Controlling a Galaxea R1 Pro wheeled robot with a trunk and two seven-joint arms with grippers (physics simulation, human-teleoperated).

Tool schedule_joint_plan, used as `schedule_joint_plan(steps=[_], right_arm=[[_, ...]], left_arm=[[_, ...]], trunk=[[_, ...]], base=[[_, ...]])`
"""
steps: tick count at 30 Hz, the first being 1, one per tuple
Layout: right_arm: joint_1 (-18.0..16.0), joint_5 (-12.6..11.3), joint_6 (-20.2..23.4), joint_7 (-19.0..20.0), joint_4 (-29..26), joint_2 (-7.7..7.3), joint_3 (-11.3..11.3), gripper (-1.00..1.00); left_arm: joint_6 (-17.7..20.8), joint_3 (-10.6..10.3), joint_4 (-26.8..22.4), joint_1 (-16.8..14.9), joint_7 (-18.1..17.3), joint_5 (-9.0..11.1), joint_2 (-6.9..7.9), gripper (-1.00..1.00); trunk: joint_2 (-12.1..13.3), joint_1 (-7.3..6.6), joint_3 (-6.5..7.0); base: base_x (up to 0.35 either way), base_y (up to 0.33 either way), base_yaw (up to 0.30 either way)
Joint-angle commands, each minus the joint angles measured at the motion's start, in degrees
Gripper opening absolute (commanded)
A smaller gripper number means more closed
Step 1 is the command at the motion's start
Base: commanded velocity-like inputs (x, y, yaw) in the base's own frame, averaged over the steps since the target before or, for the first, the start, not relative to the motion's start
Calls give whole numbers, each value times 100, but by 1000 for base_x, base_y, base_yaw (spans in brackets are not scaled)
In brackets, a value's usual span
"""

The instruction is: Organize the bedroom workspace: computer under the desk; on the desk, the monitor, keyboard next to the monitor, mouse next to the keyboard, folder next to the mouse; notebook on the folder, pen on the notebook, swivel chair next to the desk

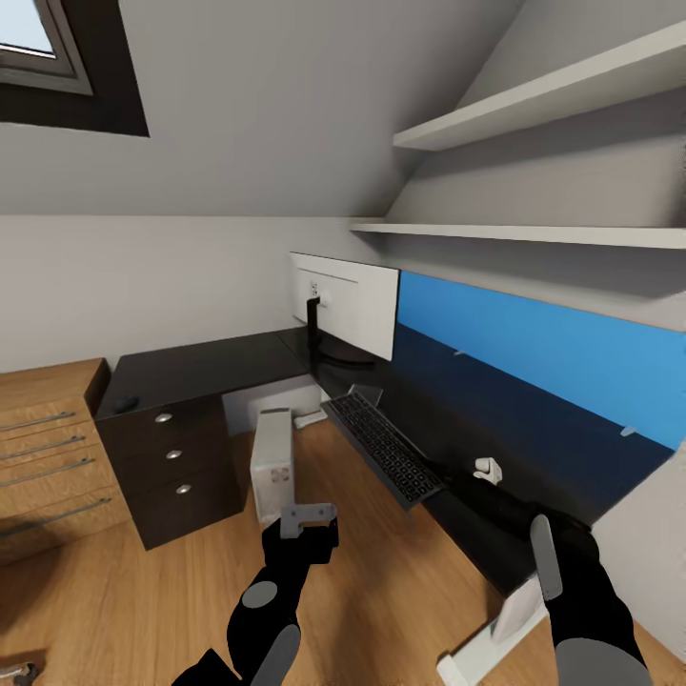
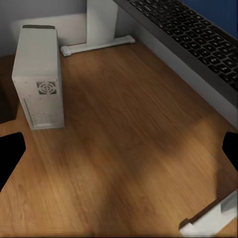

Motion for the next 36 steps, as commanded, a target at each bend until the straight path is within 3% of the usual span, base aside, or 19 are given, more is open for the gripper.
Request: schedule_joint_plan(steps=[1, 13, 36], right_arm=[[-6, -3, 29, 17, 2, 5, -16, 100], [-6, -3, 30, 9, 4, 4, -16, 100], [-6, -8, -10, 11, 17, 49, -14, 100]], left_arm=[[14, -9, -7, -6, 50, 47, 1, 100], [15, -9, -7, -6, 47, 49, 1, 100], [15, -1, -14, -6, 39, 47, 1, 100]], trunk=[[-4, -2, -6], [-4, -2, -6], [-4, -2, -6]], base=[[-237, -47, 0], [-305, -14, 0], [-10, 0, 0]])
